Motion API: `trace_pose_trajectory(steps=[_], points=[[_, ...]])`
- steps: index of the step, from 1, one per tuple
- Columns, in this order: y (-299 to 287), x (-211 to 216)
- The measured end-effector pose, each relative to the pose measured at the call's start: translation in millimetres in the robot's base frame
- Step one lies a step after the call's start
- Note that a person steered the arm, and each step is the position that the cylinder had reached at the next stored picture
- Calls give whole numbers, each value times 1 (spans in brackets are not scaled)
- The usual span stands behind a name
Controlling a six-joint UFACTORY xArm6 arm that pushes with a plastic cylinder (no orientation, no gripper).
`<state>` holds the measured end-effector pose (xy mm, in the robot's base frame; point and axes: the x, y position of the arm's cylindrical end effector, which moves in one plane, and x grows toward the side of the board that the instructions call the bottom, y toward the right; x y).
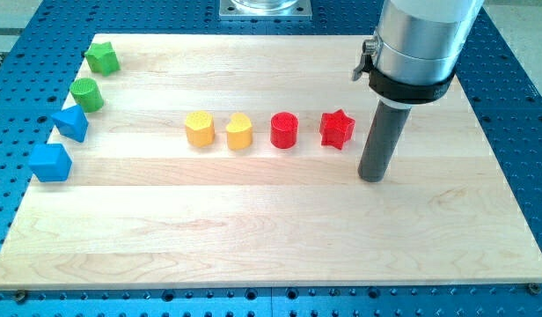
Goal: Move your arm towards the left
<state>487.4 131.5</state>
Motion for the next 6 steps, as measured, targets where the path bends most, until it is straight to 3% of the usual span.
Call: trace_pose_trajectory(steps=[2,3,4,6], points=[[-7,2],[-119,30],[-256,30],[-399,63]])
